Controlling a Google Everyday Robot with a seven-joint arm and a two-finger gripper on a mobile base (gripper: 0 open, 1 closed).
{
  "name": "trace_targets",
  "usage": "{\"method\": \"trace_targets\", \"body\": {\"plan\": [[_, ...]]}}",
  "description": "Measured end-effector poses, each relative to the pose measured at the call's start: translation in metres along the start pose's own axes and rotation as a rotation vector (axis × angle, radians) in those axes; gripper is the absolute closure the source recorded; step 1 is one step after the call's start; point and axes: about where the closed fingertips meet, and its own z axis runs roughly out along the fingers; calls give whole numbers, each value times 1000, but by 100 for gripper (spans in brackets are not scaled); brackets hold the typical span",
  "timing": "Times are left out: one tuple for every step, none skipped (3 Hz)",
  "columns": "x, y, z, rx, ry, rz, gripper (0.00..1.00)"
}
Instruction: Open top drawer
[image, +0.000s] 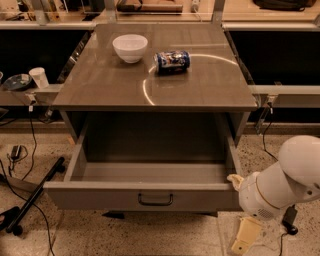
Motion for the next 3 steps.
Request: {"method": "trace_targets", "body": {"plan": [[-8,-4,-13,30,-5,-14,0],[-13,-7,-27,63,-15,-20,0],[-13,-7,-27,63,-15,-20,0]]}}
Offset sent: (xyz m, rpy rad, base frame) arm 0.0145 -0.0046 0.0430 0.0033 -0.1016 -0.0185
